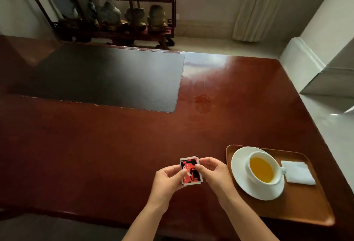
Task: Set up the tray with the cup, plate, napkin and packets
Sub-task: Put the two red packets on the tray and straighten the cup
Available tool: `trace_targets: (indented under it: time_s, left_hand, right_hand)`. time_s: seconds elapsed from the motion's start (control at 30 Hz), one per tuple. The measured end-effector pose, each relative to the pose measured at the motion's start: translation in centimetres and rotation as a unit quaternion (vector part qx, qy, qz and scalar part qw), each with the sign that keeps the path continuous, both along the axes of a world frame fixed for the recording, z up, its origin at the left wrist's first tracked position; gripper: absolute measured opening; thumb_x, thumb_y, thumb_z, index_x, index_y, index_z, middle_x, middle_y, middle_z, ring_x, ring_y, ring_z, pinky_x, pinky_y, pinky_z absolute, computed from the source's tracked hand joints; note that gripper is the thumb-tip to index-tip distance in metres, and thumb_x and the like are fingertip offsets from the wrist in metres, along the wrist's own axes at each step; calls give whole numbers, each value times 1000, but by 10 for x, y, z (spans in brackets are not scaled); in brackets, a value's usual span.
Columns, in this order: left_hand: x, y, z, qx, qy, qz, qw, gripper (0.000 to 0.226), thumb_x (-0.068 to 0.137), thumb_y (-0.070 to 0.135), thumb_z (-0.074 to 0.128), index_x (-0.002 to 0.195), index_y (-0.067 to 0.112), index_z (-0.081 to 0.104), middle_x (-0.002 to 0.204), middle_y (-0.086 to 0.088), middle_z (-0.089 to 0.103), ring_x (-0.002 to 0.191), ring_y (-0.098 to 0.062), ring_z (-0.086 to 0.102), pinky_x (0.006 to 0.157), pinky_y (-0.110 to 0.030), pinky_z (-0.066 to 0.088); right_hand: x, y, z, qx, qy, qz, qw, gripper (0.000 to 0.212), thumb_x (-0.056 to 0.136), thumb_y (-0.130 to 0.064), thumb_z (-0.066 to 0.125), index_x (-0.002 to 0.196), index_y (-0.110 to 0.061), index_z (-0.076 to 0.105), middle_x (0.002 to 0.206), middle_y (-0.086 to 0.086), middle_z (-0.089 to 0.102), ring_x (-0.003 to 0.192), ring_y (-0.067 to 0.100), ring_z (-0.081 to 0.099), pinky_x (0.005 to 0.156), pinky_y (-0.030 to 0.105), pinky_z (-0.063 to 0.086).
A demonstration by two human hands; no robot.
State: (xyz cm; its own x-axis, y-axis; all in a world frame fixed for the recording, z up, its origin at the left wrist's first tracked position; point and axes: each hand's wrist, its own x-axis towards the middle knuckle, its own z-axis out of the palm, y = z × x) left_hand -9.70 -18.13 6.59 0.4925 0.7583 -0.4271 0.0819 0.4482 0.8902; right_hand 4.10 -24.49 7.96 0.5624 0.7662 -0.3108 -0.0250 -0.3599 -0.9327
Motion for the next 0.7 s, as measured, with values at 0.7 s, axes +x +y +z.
trace_targets:
  time_s: [0.7]
  left_hand:
    - [226,-186,-15,72,58,-148,985,13,87,16,64,84,21,76,77,1,77,77,-13,73,61,-22,57]
  right_hand:
    - [209,-216,-15,-40,2,-91,995,6,79,-7,69,79,-13,70,78,2,72,76,10,65,65,14,48]
